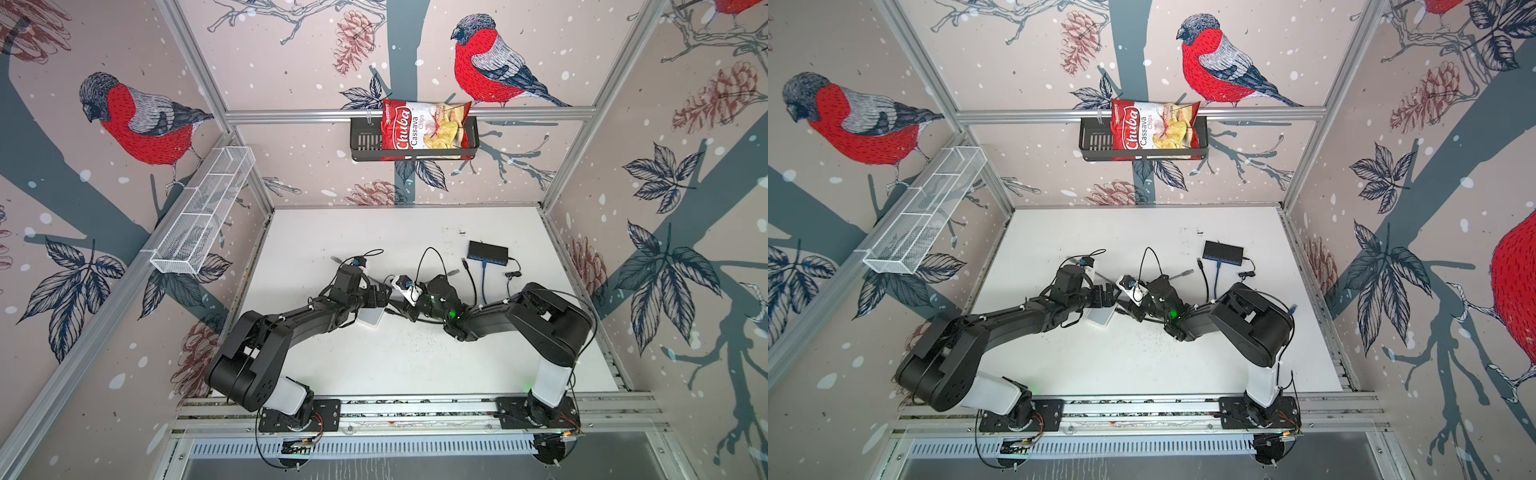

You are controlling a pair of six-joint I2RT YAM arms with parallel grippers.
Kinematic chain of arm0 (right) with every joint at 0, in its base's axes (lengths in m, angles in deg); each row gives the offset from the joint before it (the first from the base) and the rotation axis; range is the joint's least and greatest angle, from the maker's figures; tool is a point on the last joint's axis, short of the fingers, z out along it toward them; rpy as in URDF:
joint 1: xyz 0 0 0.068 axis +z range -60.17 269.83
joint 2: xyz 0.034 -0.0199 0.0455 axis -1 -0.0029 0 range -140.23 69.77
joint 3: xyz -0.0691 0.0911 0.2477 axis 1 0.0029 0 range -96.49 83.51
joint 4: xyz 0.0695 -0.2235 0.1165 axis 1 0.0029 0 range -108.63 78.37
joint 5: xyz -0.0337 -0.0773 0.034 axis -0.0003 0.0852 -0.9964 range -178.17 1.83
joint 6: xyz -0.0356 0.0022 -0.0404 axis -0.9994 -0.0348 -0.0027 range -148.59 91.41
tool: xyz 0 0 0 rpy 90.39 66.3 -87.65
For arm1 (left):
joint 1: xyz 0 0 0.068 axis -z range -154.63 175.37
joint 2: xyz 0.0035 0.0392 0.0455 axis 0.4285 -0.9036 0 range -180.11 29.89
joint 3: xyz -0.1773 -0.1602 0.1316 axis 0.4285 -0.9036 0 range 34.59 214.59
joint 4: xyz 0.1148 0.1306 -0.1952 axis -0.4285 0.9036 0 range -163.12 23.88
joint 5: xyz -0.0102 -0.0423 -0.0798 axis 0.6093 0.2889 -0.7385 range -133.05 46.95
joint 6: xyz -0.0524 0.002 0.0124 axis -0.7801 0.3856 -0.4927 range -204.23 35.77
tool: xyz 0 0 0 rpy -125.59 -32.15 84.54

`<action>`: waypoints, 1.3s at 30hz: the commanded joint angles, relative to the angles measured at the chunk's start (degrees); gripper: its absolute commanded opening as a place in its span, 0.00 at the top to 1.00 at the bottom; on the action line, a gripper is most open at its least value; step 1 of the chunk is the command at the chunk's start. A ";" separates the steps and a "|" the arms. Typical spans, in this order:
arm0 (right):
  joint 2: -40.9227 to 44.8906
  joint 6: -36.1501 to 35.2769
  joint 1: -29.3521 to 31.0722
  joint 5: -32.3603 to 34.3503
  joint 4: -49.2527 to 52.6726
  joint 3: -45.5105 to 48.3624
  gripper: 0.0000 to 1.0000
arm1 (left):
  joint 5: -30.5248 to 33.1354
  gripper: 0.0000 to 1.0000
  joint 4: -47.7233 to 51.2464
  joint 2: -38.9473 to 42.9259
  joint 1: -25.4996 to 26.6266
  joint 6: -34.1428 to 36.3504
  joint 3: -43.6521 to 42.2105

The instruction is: Insert the plug into the switch port

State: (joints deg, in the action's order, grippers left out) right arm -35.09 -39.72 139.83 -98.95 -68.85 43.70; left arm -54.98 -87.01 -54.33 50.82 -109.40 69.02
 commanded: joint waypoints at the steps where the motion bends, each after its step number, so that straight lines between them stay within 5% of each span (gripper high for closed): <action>1: 1.24 3.07 -1.07 -0.89 0.74 0.26 0.47 | 0.06 0.03 -0.80 1.59 -1.02 -1.87 -0.82; 10: 3.77 7.41 -4.71 -1.52 14.42 -6.29 0.53 | 4.85 0.03 -1.20 8.23 -4.64 -6.43 -3.00; 16: 1.45 3.64 -5.17 0.74 27.92 -16.78 0.57 | 8.33 0.03 -1.10 12.22 -7.59 -7.90 -4.03; 39: -19.23 -6.42 -2.02 -3.98 47.17 -44.73 0.62 | 9.29 0.03 1.32 15.31 -10.86 -7.90 -5.96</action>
State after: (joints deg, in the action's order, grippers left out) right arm -53.19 -45.17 137.40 -102.10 -23.63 0.44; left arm -45.86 -85.81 -39.45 40.16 -117.27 63.43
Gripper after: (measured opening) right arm 0.378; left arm 0.967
